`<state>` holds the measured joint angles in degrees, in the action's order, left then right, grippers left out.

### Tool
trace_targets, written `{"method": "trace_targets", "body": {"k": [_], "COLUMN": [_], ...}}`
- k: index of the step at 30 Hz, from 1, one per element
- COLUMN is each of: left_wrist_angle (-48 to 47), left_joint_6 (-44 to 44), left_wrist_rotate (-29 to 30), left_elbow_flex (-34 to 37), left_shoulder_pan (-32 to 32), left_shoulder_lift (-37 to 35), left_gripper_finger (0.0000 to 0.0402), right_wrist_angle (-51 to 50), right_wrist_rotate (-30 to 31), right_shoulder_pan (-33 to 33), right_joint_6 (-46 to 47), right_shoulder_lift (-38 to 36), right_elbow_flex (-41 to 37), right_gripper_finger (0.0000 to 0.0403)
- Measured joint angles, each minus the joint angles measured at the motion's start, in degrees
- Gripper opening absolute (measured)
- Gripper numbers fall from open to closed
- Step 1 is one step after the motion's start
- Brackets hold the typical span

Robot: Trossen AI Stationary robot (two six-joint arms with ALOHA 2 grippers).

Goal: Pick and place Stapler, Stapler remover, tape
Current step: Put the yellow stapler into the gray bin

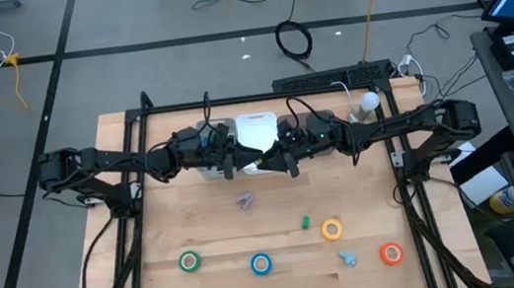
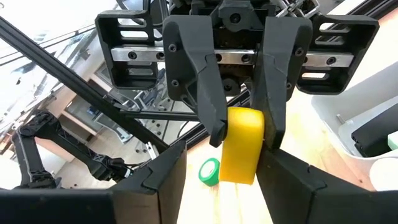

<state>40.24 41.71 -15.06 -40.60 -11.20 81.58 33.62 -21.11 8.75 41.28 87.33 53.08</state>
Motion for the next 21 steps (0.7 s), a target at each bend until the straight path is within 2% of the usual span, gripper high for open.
{"method": "trace_targets", "body": {"k": [17,21], "left_wrist_angle": [-0.3,-6.6], "left_joint_6": [-0.9,-2.5], "left_wrist_rotate": [-2.5,-3.2], "left_elbow_flex": [0.0,0.1], "left_shoulder_pan": [-3.0,-5.2], "left_shoulder_lift": [-2.0,-4.8], "left_gripper_finger": [0.0092,0.0092], "right_wrist_angle": [-3.9,-4.4], "right_wrist_rotate": [0.0,0.0], "right_shoulder_pan": [0.3,0.3], "right_joint_6": [0.5,0.2], "right_shoulder_lift": [0.0,0.0], "right_elbow_flex": [0.0,0.0], "right_gripper_finger": [0.0178,0.0177]}}
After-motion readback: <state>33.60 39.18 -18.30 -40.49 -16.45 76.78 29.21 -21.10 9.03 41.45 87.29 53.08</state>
